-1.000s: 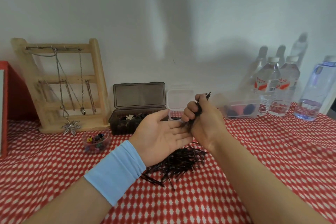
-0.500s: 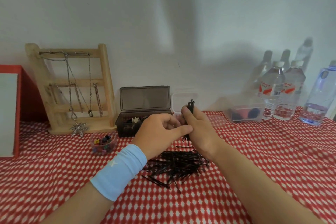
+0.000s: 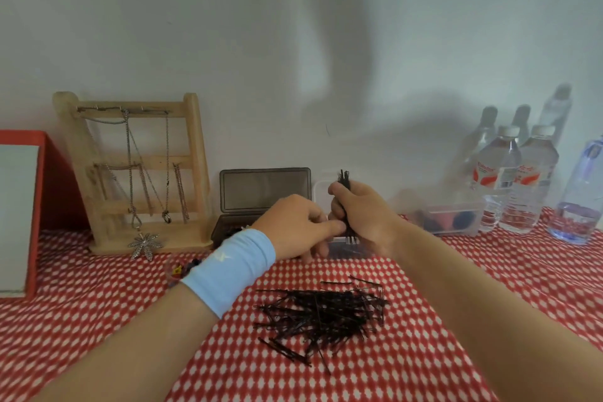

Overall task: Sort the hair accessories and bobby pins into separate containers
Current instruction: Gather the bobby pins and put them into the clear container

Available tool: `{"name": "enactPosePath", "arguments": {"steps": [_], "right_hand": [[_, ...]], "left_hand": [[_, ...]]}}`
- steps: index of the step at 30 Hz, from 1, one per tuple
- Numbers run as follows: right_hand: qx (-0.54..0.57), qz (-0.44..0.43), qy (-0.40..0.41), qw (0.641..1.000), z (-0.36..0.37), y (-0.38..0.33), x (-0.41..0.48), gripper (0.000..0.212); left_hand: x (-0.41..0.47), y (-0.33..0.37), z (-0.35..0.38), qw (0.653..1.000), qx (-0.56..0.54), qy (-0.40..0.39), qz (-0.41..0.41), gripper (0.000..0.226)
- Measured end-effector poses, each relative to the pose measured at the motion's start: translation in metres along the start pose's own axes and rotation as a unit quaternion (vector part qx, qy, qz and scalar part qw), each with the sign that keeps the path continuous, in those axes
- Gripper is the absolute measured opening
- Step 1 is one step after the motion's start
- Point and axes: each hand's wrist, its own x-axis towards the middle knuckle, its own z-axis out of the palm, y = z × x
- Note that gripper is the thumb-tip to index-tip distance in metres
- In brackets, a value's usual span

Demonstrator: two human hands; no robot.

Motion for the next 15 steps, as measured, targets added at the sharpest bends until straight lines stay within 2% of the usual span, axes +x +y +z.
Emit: {"name": "enactPosePath", "arguments": {"steps": [2, 4, 6, 8, 11, 15], "right_hand": [[-0.093, -0.018, -0.039, 0.995, -0.014, -0.008, 0.012, 0.02], [-0.235, -0.028, -0.074, 0.969, -0.024, -0.015, 0.027, 0.02], [-0.402, -0.051, -0.105, 0.908, -0.029, -0.02, 0.044, 0.019], [-0.524, -0.061, -0.144, 0.838, -0.029, -0.02, 0.056, 0.022], [-0.598, -0.031, -0.189, 0.778, -0.026, -0.005, 0.064, 0.03], [-0.577, -0.015, -0.235, 0.782, -0.031, 0.008, 0.064, 0.038]], "left_hand": [[0.009, -0.002, -0.013, 1.0, 0.019, -0.022, -0.011, 0.038], [0.02, -0.009, -0.022, 0.999, 0.047, 0.0, -0.017, 0.036], [0.032, -0.015, -0.026, 0.997, 0.065, 0.028, -0.017, 0.031], [0.044, -0.02, -0.025, 0.996, 0.068, 0.05, -0.014, 0.027], [0.057, -0.028, -0.017, 0.992, 0.105, 0.073, 0.001, 0.023], [0.068, -0.041, -0.008, 0.99, 0.116, 0.081, 0.003, 0.027]]}}
